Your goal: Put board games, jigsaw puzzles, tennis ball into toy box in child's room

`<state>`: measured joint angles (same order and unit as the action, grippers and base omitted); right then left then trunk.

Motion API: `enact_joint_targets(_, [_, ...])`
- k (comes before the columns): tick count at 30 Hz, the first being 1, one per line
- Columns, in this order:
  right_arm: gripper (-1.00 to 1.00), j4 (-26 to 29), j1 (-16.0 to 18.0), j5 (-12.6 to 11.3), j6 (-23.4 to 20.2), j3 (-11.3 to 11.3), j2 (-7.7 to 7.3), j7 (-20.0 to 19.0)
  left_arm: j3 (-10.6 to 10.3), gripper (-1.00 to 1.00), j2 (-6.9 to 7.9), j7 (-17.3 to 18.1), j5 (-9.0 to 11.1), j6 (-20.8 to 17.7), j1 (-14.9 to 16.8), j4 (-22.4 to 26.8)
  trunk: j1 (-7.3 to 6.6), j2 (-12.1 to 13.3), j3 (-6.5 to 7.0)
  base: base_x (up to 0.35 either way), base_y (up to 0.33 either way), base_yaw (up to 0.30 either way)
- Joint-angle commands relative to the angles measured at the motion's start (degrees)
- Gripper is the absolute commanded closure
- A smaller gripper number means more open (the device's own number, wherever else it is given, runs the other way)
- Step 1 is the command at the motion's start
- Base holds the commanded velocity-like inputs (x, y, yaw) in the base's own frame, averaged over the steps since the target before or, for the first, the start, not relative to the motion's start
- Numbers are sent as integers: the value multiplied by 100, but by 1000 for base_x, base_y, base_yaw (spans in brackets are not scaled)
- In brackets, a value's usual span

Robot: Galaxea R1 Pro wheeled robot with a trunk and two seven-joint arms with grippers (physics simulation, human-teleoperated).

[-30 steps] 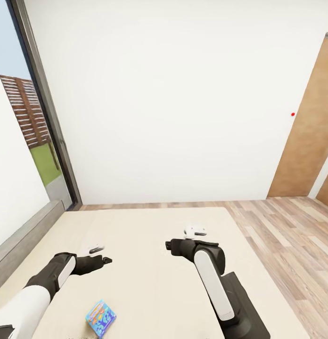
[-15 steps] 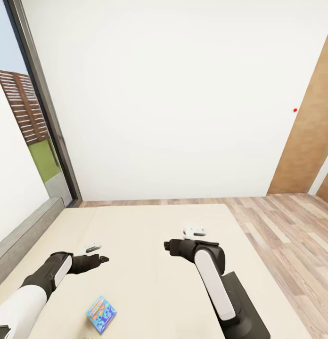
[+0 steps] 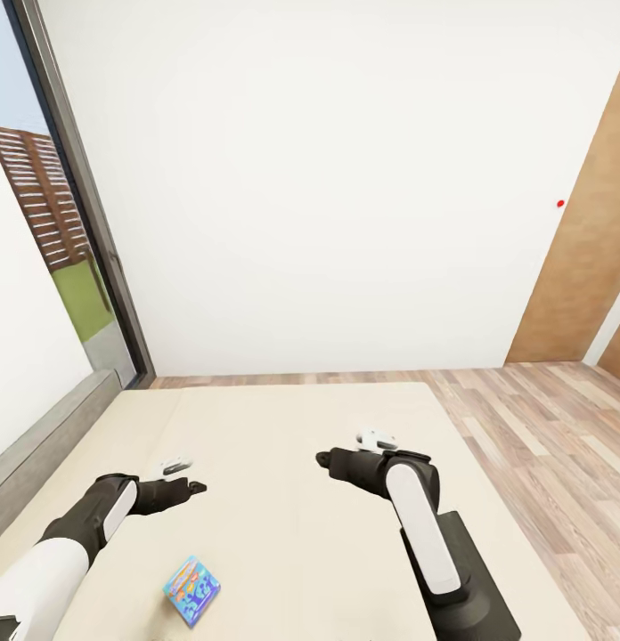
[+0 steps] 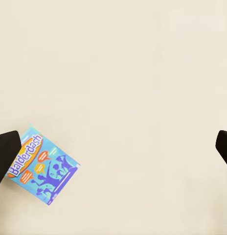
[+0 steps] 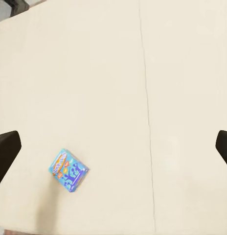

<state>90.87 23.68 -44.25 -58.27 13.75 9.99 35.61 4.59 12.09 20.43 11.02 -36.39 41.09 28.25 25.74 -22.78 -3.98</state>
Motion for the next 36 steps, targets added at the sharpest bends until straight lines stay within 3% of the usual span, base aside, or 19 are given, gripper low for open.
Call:
enact_joint_targets(1, [-100, 4, 6, -56, -14, -5, 1, 60, 25, -100, -3, 12, 14, -43, 4, 5, 4, -14, -14, 0, 0, 0])
enact_joint_targets(36, [-100, 1, 5, -69, -9, -6, 1, 52, 27, -100, 4, 14, 14, -24, 4, 14, 4, -14, -16, 0, 19, 0])
